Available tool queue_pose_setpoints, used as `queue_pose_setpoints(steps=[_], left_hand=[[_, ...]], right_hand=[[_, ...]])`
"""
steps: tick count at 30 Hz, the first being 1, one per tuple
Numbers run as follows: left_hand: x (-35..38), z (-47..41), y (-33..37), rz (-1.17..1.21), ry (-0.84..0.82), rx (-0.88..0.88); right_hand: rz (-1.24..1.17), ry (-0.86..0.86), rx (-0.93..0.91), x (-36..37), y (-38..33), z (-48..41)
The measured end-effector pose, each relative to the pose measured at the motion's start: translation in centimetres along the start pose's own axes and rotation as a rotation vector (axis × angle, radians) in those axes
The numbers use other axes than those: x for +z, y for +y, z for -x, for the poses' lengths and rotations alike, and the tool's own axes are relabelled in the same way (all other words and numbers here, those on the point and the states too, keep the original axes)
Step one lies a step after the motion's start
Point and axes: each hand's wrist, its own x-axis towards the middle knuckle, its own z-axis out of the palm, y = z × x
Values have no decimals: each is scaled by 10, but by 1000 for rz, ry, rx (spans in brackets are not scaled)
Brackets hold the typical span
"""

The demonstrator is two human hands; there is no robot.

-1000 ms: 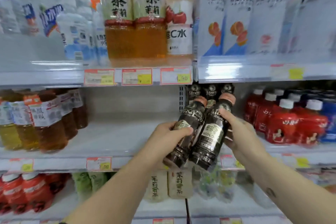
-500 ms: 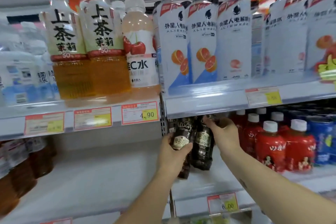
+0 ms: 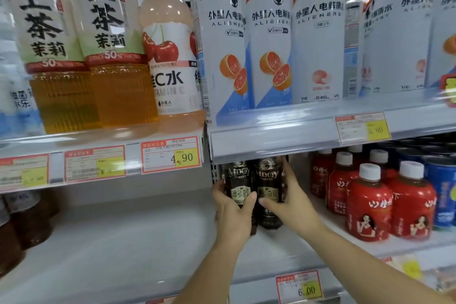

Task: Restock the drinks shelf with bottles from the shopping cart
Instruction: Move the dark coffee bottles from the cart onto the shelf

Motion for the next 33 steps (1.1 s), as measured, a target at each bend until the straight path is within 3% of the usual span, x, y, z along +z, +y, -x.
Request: queue_pose_setpoints(steps=[6,12,21,33], left_hand=[[-23,1,-10,-133,-272,20],[-38,8,-21,-293,-359,33],[-23,-11,-21,-365,-107,-2],[-21,-19,-28,-371,-113,-2]], right_hand=[[140,-35,124,1,16,7],[211,-54,142,1,20,9],[228,-60,198,10,30,2],[350,-80,219,21,24,-11]])
